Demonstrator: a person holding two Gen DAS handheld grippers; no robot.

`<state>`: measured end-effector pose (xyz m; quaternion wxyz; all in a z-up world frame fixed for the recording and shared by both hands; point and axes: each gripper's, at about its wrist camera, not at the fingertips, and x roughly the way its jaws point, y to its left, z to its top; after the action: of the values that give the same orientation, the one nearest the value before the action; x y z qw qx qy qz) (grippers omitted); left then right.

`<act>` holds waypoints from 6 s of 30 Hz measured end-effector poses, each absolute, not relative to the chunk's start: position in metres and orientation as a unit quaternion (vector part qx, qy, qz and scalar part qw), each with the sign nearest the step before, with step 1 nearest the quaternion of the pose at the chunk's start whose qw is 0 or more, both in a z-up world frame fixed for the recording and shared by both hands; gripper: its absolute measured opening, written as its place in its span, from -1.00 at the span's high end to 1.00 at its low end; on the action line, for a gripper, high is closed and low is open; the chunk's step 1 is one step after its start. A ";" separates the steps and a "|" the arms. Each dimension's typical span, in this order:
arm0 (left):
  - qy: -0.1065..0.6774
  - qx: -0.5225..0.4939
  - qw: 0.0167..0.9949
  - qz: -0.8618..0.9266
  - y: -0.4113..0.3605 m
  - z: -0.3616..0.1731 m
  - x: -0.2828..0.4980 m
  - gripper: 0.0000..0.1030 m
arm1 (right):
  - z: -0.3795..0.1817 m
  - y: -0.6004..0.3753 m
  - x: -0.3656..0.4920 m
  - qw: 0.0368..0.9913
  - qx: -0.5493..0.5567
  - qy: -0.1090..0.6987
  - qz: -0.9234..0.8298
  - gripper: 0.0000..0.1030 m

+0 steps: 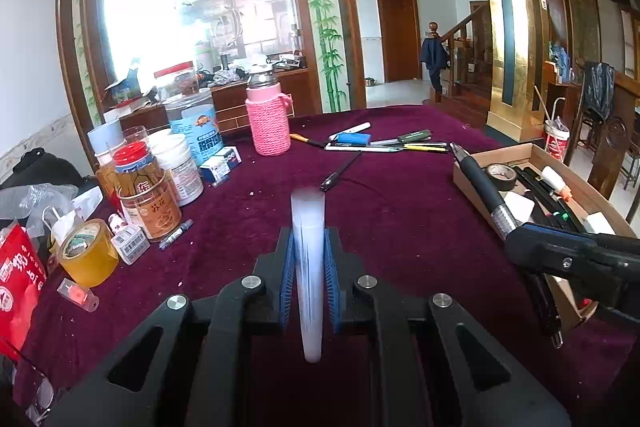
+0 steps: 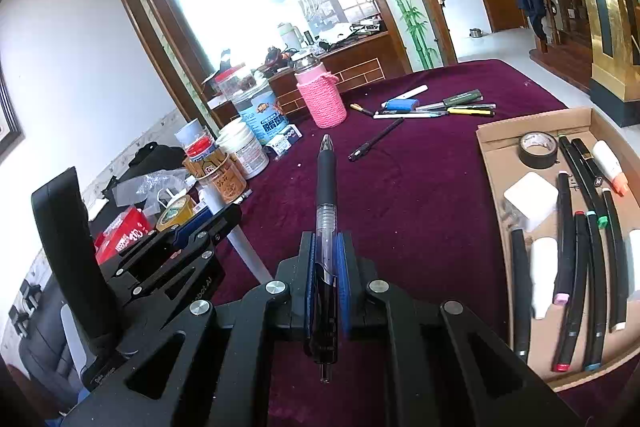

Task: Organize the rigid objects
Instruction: 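Lift the white paint marker and black pen above the table, then lower the paint marker and black pen into the cardboard box and open both tools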

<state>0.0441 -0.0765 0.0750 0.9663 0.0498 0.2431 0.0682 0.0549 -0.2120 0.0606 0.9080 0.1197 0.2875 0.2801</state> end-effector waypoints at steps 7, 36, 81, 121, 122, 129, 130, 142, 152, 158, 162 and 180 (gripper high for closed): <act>0.237 0.070 0.967 0.056 -0.101 0.078 0.041 0.76 | 0.060 -0.231 0.054 0.908 0.137 0.283 0.276 0.82; 0.362 -0.017 0.932 0.027 -0.064 0.029 0.090 0.76 | 0.043 -0.267 0.055 0.901 0.169 0.290 0.274 0.82; 0.281 0.033 0.958 -0.043 -0.207 0.090 0.081 0.77 | 0.051 -0.349 0.059 0.913 0.223 0.259 0.223 0.81; 0.343 0.055 0.934 -0.083 -0.291 0.042 0.109 0.77 | 0.024 -0.408 0.096 0.912 0.231 0.300 0.159 0.81; 0.344 0.054 0.934 -0.084 -0.291 0.041 0.110 0.77 | 0.024 -0.407 0.096 0.912 0.230 0.300 0.158 0.81; 0.351 0.055 0.931 -0.086 -0.293 0.037 0.113 0.77 | 0.023 -0.404 0.102 0.911 0.227 0.307 0.153 0.82; 0.351 0.055 0.931 -0.086 -0.293 0.036 0.113 0.77 | 0.023 -0.404 0.103 0.911 0.227 0.308 0.153 0.82; 0.358 0.061 0.928 -0.086 -0.296 0.029 0.116 0.77 | 0.017 -0.401 0.109 0.908 0.226 0.319 0.150 0.82; 0.363 0.064 0.926 -0.088 -0.298 0.025 0.117 0.77 | 0.014 -0.399 0.113 0.906 0.226 0.324 0.151 0.82; 0.365 0.066 0.925 -0.088 -0.299 0.022 0.118 0.77 | 0.012 -0.397 0.116 0.905 0.225 0.328 0.150 0.82; 0.364 0.068 0.925 -0.088 -0.299 0.022 0.118 0.77 | 0.011 -0.396 0.116 0.905 0.224 0.329 0.149 0.82; 0.360 0.071 0.926 -0.085 -0.299 0.022 0.117 0.77 | 0.010 -0.398 0.115 0.907 0.224 0.326 0.145 0.82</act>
<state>0.1169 -0.2986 0.0215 0.9262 0.0710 0.3604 -0.0845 0.1154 -0.3982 0.0095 0.9071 0.2238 0.3259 0.1445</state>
